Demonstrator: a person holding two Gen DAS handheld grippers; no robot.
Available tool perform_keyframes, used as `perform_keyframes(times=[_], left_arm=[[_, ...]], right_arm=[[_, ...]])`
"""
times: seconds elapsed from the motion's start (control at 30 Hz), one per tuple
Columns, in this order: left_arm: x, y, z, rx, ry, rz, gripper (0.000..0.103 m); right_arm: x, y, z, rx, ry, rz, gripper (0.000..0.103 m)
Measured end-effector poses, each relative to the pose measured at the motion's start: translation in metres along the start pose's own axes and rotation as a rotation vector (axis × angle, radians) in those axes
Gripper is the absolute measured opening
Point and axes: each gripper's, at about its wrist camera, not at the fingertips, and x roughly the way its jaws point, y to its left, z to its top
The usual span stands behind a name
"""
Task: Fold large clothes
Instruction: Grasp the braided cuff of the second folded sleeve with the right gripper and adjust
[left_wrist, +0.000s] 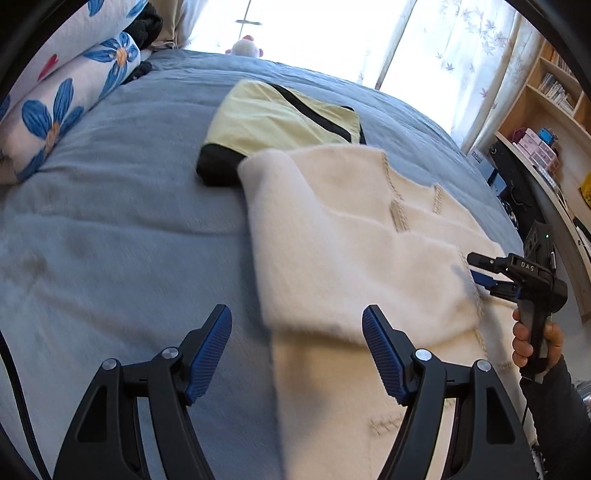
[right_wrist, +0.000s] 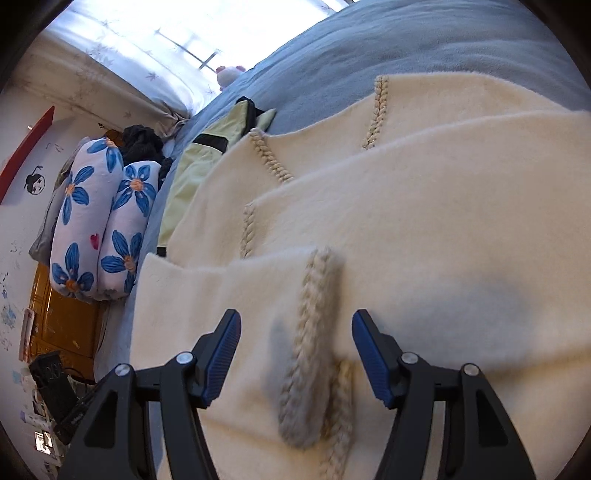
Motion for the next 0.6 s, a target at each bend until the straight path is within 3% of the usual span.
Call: perform_keyframes(times=[0.27,0.3,0.33,0.43,0.6], left_arm=[[0.039,0.023,0.036,-0.059,0.051,0.000,0.072],[0.044,0.025,0.038,-0.063,0.059,0.003,0.072],[0.049,0.026,0.039,-0.067,0.066,0.006,0.072],[0.058,0.027,0.043,-0.075,0.076,0.006,0.072],[0.065,0.025,0.046,-0.065,0.078,0.004,0.072]], right_arm=[[0.032,0.015,0.013,-0.082,0.062,0.070,0.059],[0.035,0.018,0.013,-0.098,0.073,0.070,0.040],[0.038,0.020,0.012,-0.109,0.091,0.076,0.015],[0.032,0.037,0.004,-0.203,0.078,-0.003,0.014],[-0.012,0.076,0.003,-0.331,-0.028,-0.003,0.014]])
